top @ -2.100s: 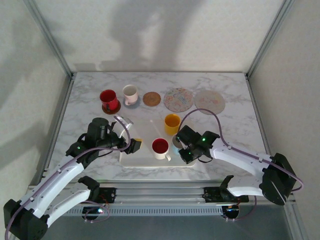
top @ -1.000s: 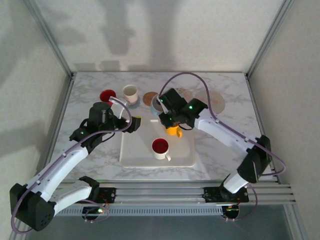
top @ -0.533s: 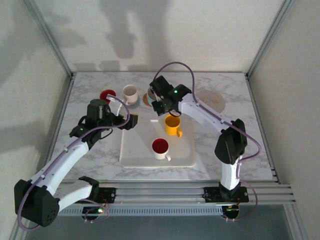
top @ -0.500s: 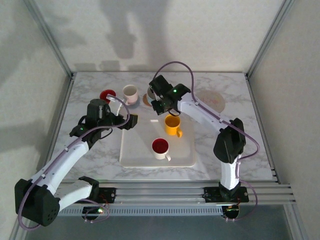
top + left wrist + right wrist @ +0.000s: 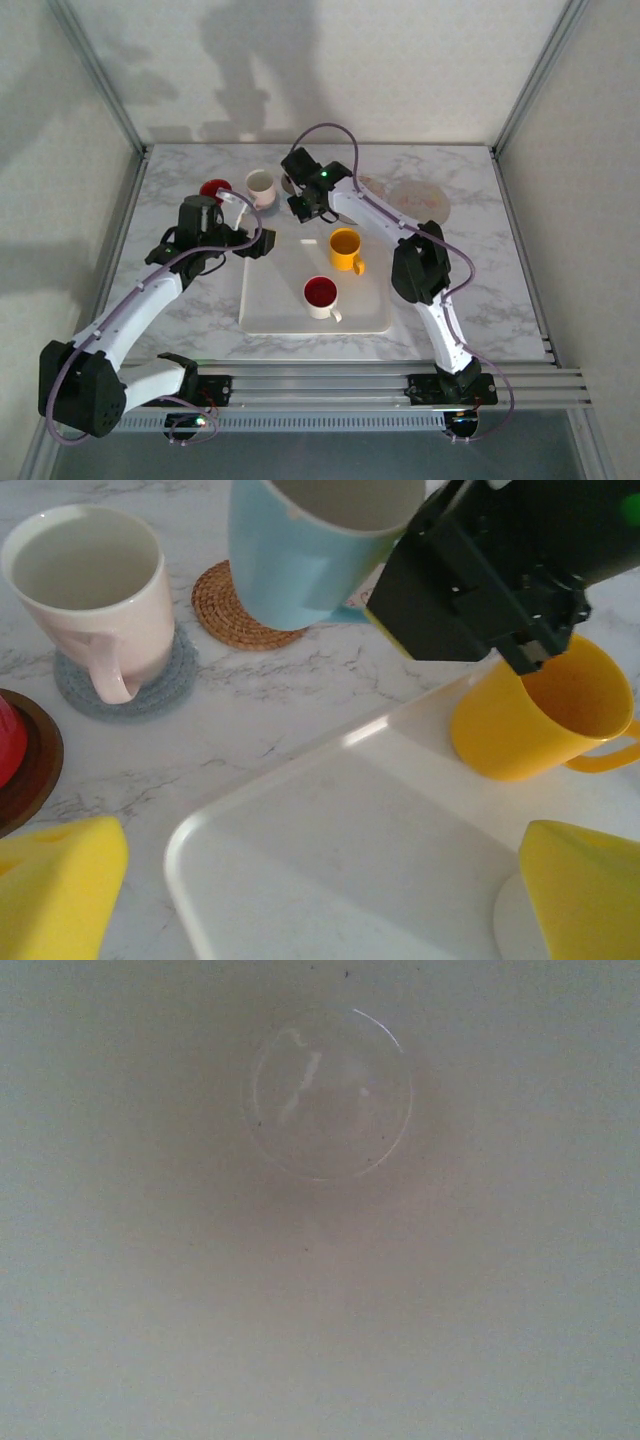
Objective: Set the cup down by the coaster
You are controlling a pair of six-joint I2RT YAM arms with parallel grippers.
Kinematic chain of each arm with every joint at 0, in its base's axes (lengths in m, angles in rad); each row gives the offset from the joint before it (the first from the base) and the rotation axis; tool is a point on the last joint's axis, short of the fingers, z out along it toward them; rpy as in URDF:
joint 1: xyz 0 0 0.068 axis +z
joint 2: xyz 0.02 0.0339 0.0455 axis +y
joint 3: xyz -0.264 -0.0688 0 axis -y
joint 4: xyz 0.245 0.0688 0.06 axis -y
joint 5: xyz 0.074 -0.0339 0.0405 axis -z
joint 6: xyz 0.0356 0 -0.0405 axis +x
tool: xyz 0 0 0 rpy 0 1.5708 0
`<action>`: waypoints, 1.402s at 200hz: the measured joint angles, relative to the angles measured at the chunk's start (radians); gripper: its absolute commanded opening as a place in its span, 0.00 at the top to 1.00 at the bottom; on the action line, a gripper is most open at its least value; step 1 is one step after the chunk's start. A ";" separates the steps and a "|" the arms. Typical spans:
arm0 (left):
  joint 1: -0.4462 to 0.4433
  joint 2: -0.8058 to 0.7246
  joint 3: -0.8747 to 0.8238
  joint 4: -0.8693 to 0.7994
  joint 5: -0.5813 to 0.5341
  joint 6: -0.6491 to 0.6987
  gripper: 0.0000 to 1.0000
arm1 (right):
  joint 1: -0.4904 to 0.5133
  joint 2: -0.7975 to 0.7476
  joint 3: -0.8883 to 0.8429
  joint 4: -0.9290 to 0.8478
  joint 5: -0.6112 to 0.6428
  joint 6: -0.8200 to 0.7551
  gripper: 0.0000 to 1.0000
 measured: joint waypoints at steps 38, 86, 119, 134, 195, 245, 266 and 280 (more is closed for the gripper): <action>0.000 0.038 -0.007 0.018 0.005 0.007 0.01 | -0.024 0.071 0.076 -0.023 0.003 -0.021 1.00; 0.002 0.106 -0.003 0.023 0.011 0.023 0.01 | -0.080 0.100 0.111 -0.020 0.005 -0.057 1.00; 0.002 0.137 0.010 0.023 0.015 0.029 0.00 | -0.088 0.156 0.180 -0.018 0.011 -0.097 1.00; 0.002 0.139 0.013 0.023 0.016 0.029 0.00 | -0.087 0.181 0.201 -0.017 0.011 -0.106 1.00; 0.002 0.153 0.020 0.021 0.026 0.029 0.00 | -0.088 0.274 0.301 -0.026 0.012 -0.125 0.97; 0.002 0.160 0.029 0.019 0.026 0.028 0.00 | -0.089 0.297 0.321 -0.025 0.019 -0.126 0.95; 0.002 0.160 0.029 0.019 0.026 0.028 0.00 | -0.090 0.301 0.322 -0.025 0.020 -0.125 0.94; 0.002 0.160 0.029 0.019 0.026 0.028 0.00 | -0.092 0.303 0.323 -0.026 0.019 -0.125 0.94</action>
